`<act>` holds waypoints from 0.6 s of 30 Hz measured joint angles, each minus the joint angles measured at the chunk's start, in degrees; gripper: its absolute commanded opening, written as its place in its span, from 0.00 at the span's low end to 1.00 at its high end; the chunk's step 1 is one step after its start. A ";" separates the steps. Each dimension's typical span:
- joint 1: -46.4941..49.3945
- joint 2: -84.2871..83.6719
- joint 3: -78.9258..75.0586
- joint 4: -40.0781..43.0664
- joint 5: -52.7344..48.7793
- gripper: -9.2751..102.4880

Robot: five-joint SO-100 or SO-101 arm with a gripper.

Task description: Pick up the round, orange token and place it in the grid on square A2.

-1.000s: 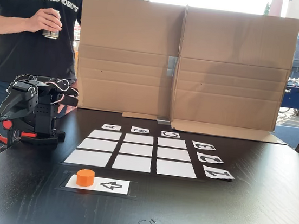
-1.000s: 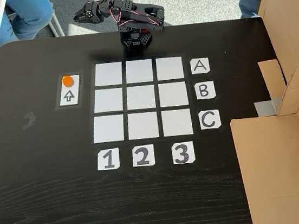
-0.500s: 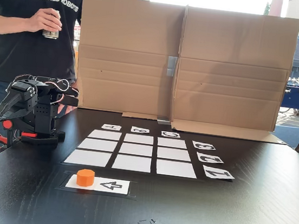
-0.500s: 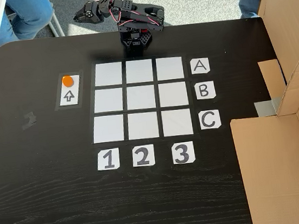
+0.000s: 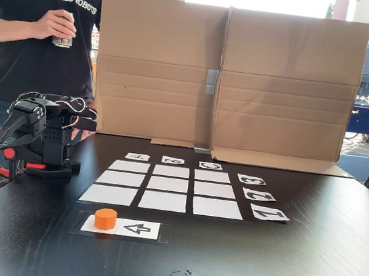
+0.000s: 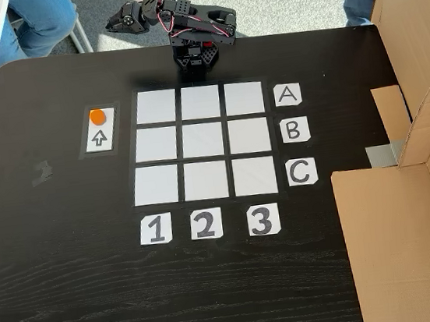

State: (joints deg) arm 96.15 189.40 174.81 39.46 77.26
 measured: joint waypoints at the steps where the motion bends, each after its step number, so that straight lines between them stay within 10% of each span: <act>1: 0.00 -1.67 -0.53 0.00 0.00 0.08; 18: -5.45 -57.92 -49.39 16.96 6.06 0.22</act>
State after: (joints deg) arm 90.70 131.48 125.42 56.43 83.32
